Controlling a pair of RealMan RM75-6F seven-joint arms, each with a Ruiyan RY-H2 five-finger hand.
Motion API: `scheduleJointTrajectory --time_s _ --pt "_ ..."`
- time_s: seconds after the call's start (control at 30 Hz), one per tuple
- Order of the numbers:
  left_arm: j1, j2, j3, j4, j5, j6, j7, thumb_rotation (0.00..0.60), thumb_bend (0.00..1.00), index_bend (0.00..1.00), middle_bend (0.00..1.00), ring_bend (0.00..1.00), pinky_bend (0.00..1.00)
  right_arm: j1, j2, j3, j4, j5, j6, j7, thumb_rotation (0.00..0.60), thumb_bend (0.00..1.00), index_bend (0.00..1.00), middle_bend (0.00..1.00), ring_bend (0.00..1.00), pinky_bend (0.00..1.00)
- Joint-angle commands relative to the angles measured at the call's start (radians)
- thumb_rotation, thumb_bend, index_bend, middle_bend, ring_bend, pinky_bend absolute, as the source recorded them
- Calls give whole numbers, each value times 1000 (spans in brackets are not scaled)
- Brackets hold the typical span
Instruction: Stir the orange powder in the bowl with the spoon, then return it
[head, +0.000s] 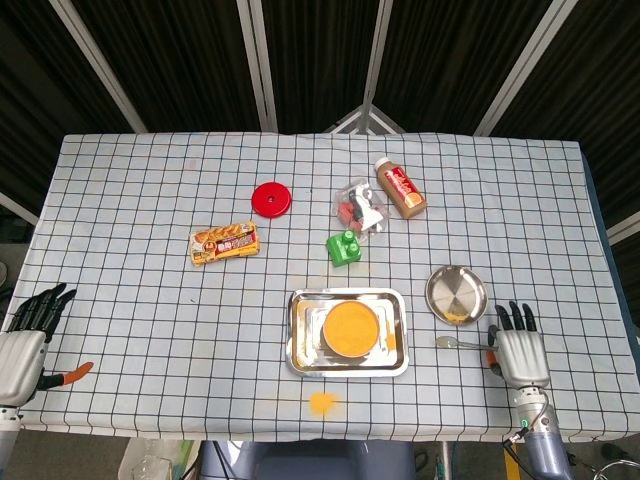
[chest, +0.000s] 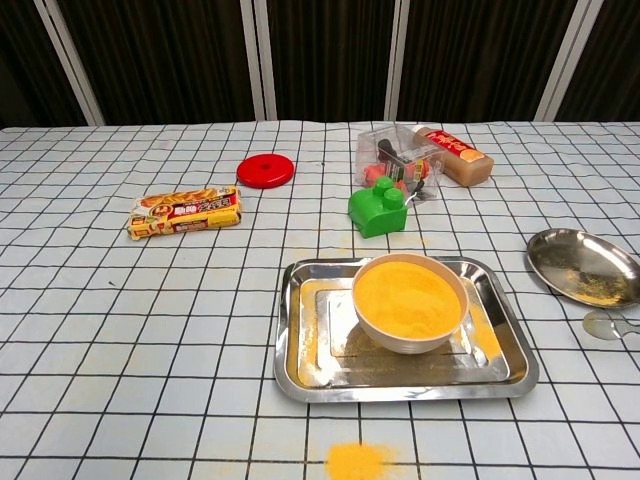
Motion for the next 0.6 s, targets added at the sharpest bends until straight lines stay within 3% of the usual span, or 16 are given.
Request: scheduleJointTrajectory --time_s 0.03,0.27,0.6 --pt "0 1 0 -1 1 1 -2 600 0 0 0 0 0 6 25 13 -43 -6 17 -17 600 461 613 170 0 0" --pt "0 2 1 -1 3 2 -8 600 0 0 0 0 0 33 85 61 -191 -10 51 -95 600 462 613 171 0 0" --pt "-1 6 1 -4 4 0 -20 600 0 1 0 0 0 97 83 92 -434 72 36 -383 600 463 613 173 0 0"
